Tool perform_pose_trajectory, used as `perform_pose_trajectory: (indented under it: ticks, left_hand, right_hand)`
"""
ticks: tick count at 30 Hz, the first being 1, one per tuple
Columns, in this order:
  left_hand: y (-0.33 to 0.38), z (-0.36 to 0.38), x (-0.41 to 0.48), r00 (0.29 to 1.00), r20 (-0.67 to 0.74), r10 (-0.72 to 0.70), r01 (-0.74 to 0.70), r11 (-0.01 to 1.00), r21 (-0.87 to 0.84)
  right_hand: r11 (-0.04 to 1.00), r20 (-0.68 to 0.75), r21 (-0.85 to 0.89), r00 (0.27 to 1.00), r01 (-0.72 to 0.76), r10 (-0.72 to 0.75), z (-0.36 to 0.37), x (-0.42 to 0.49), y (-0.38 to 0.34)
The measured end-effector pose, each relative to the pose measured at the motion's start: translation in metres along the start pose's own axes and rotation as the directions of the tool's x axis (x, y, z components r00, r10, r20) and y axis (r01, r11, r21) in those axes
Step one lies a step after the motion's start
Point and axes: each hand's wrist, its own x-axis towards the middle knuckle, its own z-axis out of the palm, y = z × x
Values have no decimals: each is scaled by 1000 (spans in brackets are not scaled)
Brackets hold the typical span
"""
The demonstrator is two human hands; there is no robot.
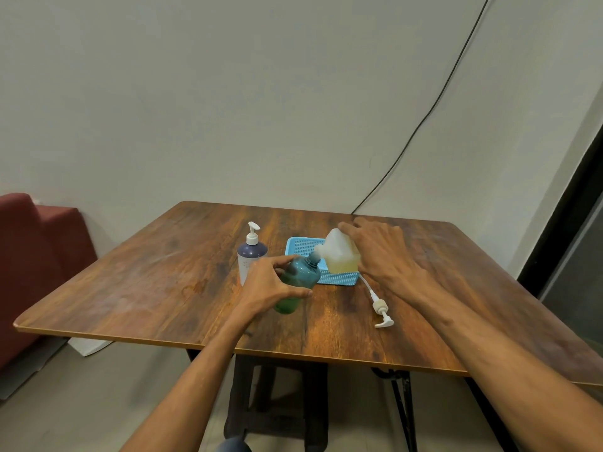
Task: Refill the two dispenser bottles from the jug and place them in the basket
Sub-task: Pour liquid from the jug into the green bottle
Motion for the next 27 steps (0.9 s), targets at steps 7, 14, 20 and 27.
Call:
perform_pose_trajectory:
  ticks: [7, 14, 20, 27]
  left_hand:
    - [0, 1, 1, 1000, 3, 8, -8, 1000, -4]
    - [1, 2, 1, 1000, 3, 6, -6, 1000, -8]
    - [1, 2, 1, 1000, 2, 2, -2, 1000, -23]
    - [0, 2, 0, 1000, 9, -1, 1, 1000, -20]
  right_hand:
    - [1000, -13, -26, 1000, 5, -6, 0, -1, 2]
    - [999, -22, -41, 1000, 4, -5, 1, 0, 2]
    - [999, -34, -46, 999, 3, -4, 0, 2, 2]
    - [999, -24, -35, 1000, 10, -11, 0, 1, 1]
